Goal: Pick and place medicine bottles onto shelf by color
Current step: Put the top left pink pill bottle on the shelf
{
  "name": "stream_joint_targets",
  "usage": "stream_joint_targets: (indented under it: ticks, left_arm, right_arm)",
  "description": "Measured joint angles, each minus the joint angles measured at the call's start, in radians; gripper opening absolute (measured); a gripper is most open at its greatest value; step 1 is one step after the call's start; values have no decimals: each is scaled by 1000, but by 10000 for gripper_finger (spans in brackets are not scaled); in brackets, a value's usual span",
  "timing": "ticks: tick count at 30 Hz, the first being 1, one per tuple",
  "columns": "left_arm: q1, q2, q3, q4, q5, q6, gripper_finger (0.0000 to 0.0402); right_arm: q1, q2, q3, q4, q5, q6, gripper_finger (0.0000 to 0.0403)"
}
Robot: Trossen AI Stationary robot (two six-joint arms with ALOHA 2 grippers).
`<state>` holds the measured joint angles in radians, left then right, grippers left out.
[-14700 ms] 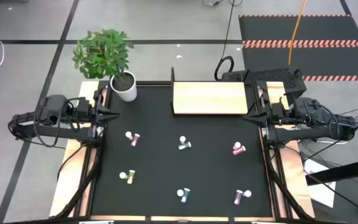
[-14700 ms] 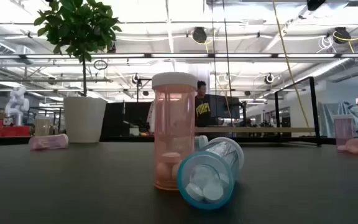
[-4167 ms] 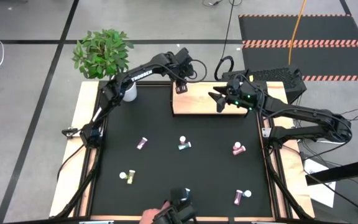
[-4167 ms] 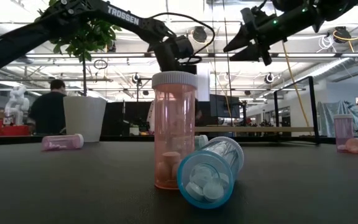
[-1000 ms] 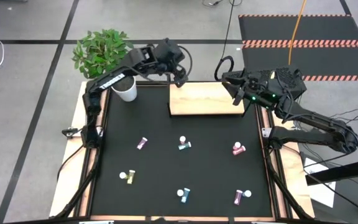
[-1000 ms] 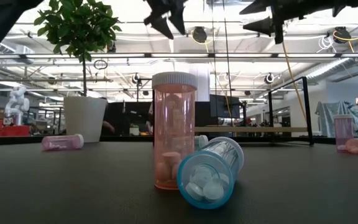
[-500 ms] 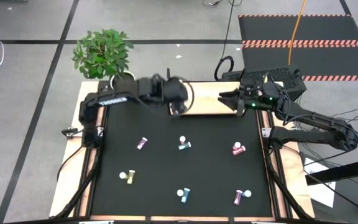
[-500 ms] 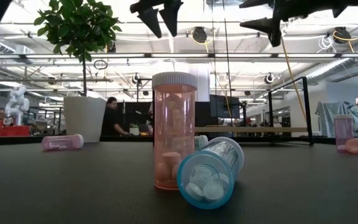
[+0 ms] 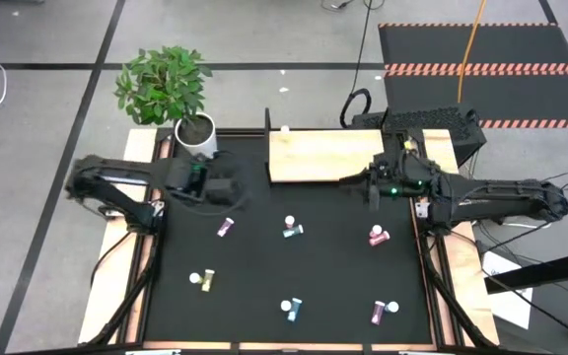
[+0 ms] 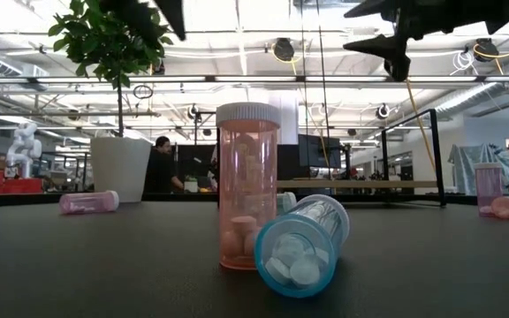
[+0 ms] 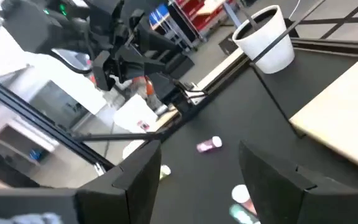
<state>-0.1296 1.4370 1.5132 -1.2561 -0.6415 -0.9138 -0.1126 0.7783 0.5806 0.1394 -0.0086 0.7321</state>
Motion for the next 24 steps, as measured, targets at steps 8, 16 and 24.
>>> stream_joint_targets:
  ticks: [8,16,24]
  left_arm:
    - [-17,-198,-305,163,30,51,310]
    - [-97,-327,-591,200,243,-68,310]
    - [-188,-344,-761,211,407,-159,310]
  right_arm:
    - [146,34,-49,134,272,55,208]
    - [270,260,1,312,410,72,208]
    - [413,569,240,315,582,42,208]
